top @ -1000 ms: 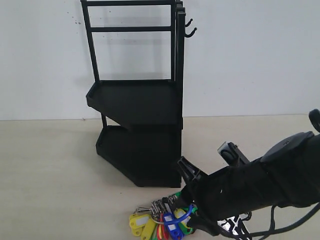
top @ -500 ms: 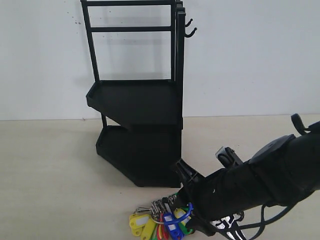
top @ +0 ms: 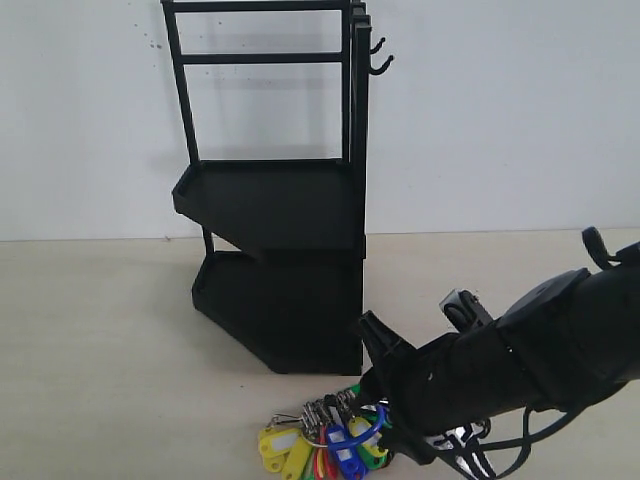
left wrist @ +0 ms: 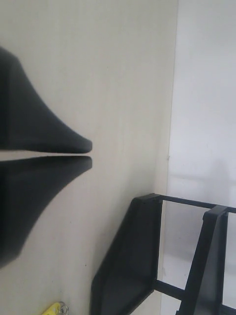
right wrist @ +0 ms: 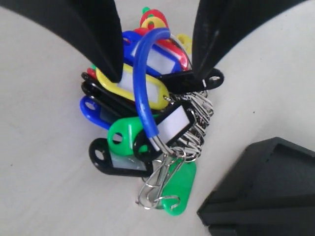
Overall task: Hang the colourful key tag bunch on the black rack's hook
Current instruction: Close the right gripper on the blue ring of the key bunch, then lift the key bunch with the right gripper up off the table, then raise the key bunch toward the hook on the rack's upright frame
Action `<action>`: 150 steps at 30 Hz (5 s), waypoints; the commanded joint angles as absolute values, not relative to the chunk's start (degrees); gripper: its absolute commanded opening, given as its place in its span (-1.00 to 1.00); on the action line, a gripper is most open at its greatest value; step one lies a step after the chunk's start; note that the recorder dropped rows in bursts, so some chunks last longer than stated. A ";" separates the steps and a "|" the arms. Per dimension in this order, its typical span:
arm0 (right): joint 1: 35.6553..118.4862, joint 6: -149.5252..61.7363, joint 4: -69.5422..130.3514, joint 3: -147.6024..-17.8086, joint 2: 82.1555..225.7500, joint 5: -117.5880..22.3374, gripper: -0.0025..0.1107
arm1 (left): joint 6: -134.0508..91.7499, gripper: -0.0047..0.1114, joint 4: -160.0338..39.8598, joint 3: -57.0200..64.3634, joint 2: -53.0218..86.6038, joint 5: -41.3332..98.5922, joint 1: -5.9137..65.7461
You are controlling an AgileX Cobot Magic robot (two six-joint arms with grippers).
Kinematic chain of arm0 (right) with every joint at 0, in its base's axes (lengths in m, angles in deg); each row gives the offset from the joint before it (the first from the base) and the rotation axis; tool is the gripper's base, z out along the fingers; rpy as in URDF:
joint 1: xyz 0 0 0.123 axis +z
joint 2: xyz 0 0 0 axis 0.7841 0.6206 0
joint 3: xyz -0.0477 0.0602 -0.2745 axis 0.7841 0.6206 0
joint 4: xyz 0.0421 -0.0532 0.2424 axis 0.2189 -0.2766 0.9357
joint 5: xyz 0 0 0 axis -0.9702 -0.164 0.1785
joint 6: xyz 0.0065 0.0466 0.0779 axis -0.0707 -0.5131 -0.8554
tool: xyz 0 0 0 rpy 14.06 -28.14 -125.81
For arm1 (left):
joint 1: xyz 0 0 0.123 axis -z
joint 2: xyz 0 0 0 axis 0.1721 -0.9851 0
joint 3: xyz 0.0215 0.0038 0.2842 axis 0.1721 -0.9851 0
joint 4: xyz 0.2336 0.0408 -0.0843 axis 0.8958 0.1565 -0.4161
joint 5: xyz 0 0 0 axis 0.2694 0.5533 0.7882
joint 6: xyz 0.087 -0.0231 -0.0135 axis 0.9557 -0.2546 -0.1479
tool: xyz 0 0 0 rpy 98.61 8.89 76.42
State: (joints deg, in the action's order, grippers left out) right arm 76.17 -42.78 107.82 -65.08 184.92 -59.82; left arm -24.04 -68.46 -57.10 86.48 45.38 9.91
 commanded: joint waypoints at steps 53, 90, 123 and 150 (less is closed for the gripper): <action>76.19 -4.75 101.79 -56.78 142.81 -55.57 -0.96 | -23.85 -0.84 -68.17 -57.02 86.60 44.92 9.95; 76.19 14.37 101.01 -50.23 132.01 -49.46 -0.96 | -23.85 -0.84 -68.17 -57.02 86.60 44.92 9.95; 76.19 48.52 127.59 -49.94 131.50 -39.79 -0.96 | -23.85 -0.84 -68.17 -57.02 86.60 44.92 9.95; 76.19 45.51 130.35 -55.62 136.11 -42.28 -0.96 | -23.85 -0.84 -68.17 -57.02 86.60 44.92 9.95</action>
